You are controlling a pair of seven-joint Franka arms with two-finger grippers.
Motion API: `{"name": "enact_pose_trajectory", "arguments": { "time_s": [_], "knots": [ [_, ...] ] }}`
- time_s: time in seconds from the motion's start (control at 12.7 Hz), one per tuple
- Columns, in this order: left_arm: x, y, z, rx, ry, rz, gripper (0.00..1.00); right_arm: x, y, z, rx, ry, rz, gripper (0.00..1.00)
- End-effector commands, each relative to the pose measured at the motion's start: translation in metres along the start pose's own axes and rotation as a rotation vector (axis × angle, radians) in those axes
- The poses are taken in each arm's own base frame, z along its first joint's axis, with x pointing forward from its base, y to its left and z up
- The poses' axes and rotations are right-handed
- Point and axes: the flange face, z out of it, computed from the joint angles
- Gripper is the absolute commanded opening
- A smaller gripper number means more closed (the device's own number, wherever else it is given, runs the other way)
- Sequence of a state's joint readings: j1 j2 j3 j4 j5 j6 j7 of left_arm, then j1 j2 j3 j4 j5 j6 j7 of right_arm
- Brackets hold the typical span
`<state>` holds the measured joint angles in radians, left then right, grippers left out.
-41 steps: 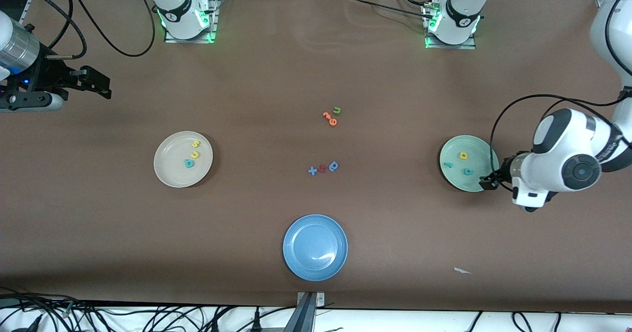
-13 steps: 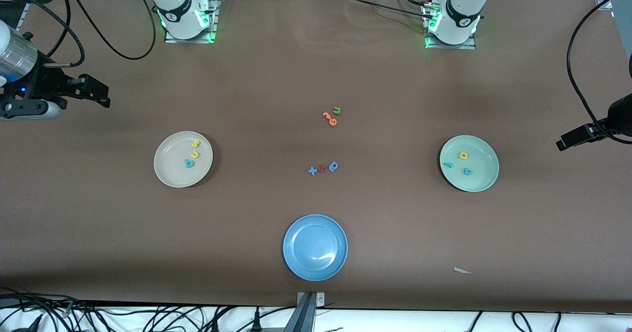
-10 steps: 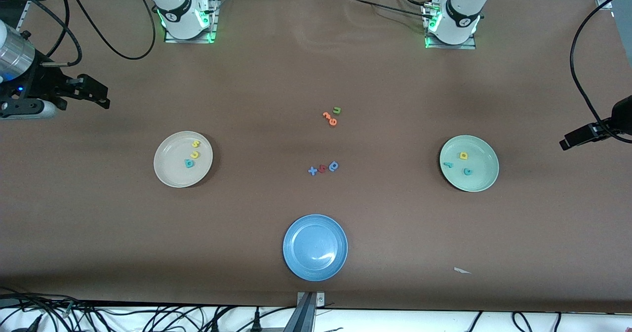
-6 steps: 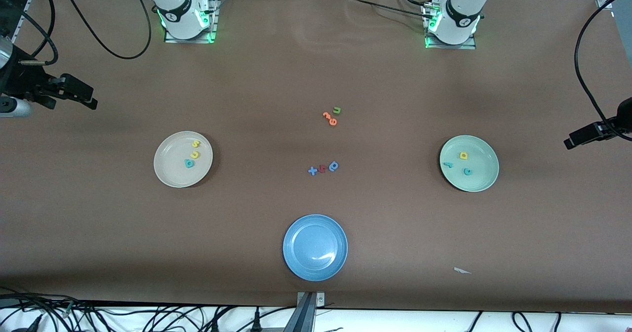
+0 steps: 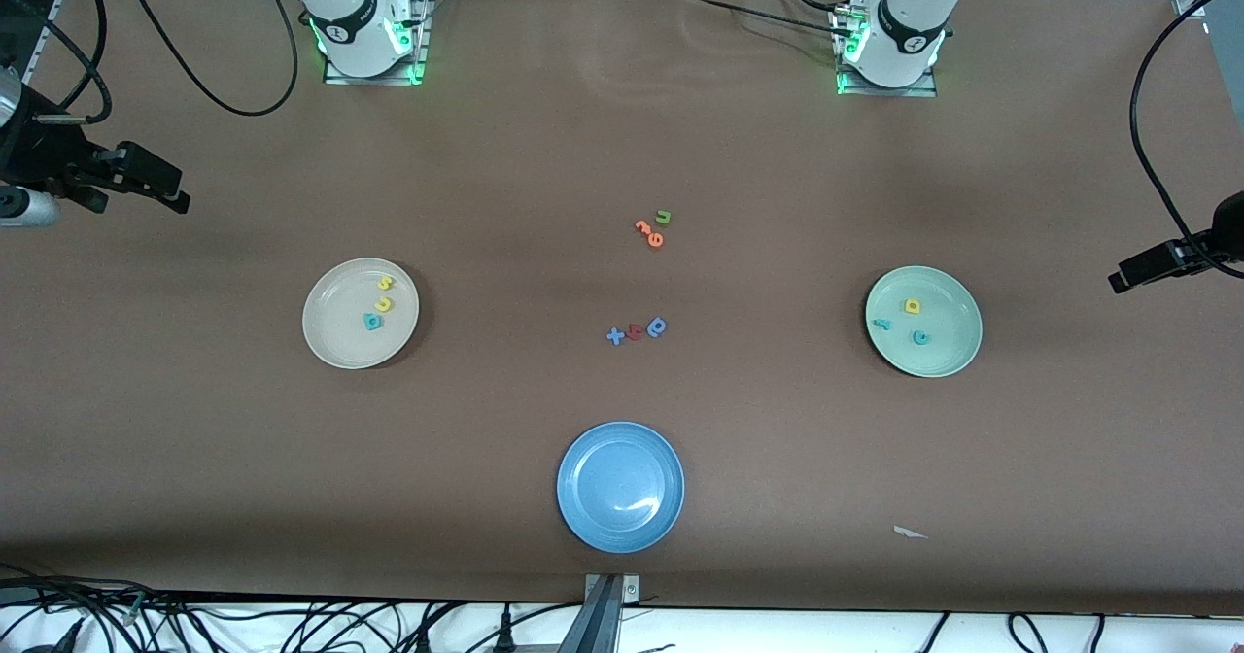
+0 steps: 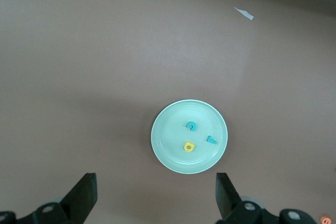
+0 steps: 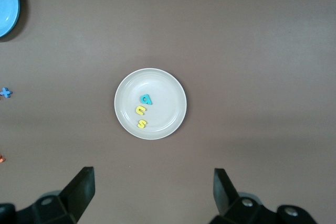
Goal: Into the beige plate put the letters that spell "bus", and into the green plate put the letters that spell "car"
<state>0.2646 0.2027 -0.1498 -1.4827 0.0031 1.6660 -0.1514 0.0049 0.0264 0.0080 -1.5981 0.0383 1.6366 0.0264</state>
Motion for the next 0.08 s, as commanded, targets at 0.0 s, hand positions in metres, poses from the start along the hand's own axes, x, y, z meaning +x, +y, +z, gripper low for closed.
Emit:
{"name": "enact_pose_trajectory", "arguments": {
  "time_s": [0.0],
  "knots": [
    [-0.0062,-0.0029,-0.0012,-0.013,-0.001,0.017,0.99,-0.0036,-0.0001,-0.0078,0.011,0.003,-0.003,1.0]
  ]
}}
